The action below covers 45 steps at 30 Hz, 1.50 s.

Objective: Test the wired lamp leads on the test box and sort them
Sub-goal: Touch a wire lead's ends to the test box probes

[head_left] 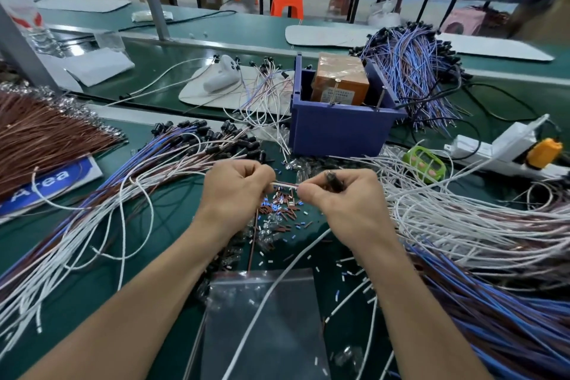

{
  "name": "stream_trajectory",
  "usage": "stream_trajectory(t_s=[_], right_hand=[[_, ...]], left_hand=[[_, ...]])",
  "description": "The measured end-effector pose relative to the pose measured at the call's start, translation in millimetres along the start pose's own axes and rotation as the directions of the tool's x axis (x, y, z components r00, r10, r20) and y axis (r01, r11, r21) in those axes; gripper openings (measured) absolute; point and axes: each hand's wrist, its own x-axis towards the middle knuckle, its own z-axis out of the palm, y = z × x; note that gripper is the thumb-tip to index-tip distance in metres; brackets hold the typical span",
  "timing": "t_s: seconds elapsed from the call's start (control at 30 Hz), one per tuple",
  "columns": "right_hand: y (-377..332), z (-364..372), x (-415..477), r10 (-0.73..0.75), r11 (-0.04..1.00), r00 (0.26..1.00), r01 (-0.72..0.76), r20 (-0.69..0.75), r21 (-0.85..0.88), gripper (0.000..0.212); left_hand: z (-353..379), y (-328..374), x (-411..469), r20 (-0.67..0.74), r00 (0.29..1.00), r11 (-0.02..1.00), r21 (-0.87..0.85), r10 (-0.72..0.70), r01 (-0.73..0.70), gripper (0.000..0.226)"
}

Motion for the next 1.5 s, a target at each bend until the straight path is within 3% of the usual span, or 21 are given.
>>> stream_trajectory(t_s=[0.13, 0.33, 0.4, 0.5, 0.6, 0.7, 0.8, 0.87, 0.97, 1.03, 1.1, 1.17, 1.23, 1.3, 1.4, 1.5], right_hand=[[-1.8, -4.6, 0.5, 0.041, 0.996, 0.999, -0.040, -0.008, 0.077, 0.010], [3.9, -6.9, 4.2, 0.157, 0.959, 0.985, -0.134, -0.074, 0.252, 0.028], [5.8, -16.2, 5.5, 0.163, 0.950, 0.983, -0.132, -0.089, 0.283, 0.030], [4.8, -19.3, 5.5, 0.159, 0.948, 0.979, -0.115, -0.127, 0.298, 0.034], [2.7, -21.5, 9.1, 0.238, 0.907, 0.941, -0.126, -0.241, 0.401, 0.027], [4.2, -27.5, 13.1, 0.333, 0.839, 0.899, -0.145, -0.284, 0.525, 0.043], [7.0, -24.8, 13.4, 0.342, 0.847, 0.886, -0.147, -0.312, 0.510, 0.040], [7.9, -21.6, 14.0, 0.318, 0.877, 0.888, -0.141, -0.333, 0.460, 0.033], [9.1, -21.8, 14.1, 0.251, 0.908, 0.919, -0.115, -0.305, 0.402, 0.032], [9.4, -22.3, 12.0, 0.141, 0.967, 0.954, -0.075, -0.264, 0.245, 0.024], [9.1, -18.0, 7.7, -0.019, 0.995, 0.983, 0.000, -0.182, -0.102, 0.011], [8.1, -10.8, 2.8, -0.078, 0.948, 0.993, 0.048, -0.083, -0.316, 0.004], [8.1, -6.0, -0.7, -0.116, 0.904, 0.993, 0.104, -0.002, -0.414, 0.007], [5.7, -4.4, -2.2, -0.201, 0.849, 0.980, 0.171, -0.006, -0.501, 0.004], [4.5, -3.8, -5.0, -0.382, 0.813, 0.895, 0.207, -0.231, -0.544, 0.010], [2.4, 2.3, -7.5, -0.485, 0.777, 0.824, 0.253, -0.292, -0.577, 0.012]], left_hand=[[-2.6, 1.9, 0.0, 0.058, 0.993, 0.995, -0.010, 0.104, -0.103, 0.027], [-8.1, -6.4, 9.9, -0.132, 0.985, 0.990, 0.098, 0.115, -0.103, 0.030], [-17.7, -10.4, 16.7, -0.098, 0.991, 0.989, 0.125, 0.096, -0.084, 0.037], [-21.2, -12.9, 15.7, -0.031, 0.984, 0.962, 0.215, 0.177, -0.166, 0.044], [-27.3, -13.7, 17.2, -0.096, 0.978, 0.950, 0.273, 0.186, -0.154, 0.029], [-49.5, -7.7, 28.9, -0.089, 0.996, 0.987, -0.159, -0.033, 0.018, 0.005], [-70.3, -5.4, 32.9, 0.079, 0.987, 0.837, -0.524, -0.137, 0.158, 0.010], [-75.4, -5.3, 32.9, 0.128, 0.980, 0.764, -0.614, -0.153, 0.199, 0.009], [-74.6, -3.2, 30.9, 0.143, 0.982, 0.766, -0.617, -0.120, 0.183, 0.017], [-72.1, -0.4, 28.1, 0.095, 0.993, 0.864, -0.493, -0.067, 0.106, 0.016], [-67.5, -0.3, 23.9, 0.019, 1.000, 0.984, -0.176, 0.015, -0.011, 0.021], [-58.7, -4.6, 19.0, -0.016, 0.991, 0.979, 0.161, 0.132, -0.128, 0.021], [-47.3, -5.8, 10.4, 0.004, 0.960, 0.874, 0.412, 0.281, -0.257, 0.021], [-38.8, -3.9, 2.9, 0.081, 0.910, 0.771, 0.503, 0.407, -0.390, 0.023], [-36.0, 1.1, -2.8, 0.263, 0.822, 0.671, 0.479, 0.505, -0.565, 0.028], [-34.3, 9.0, -10.2, 0.321, 0.799, 0.684, 0.413, 0.509, -0.602, 0.031]])
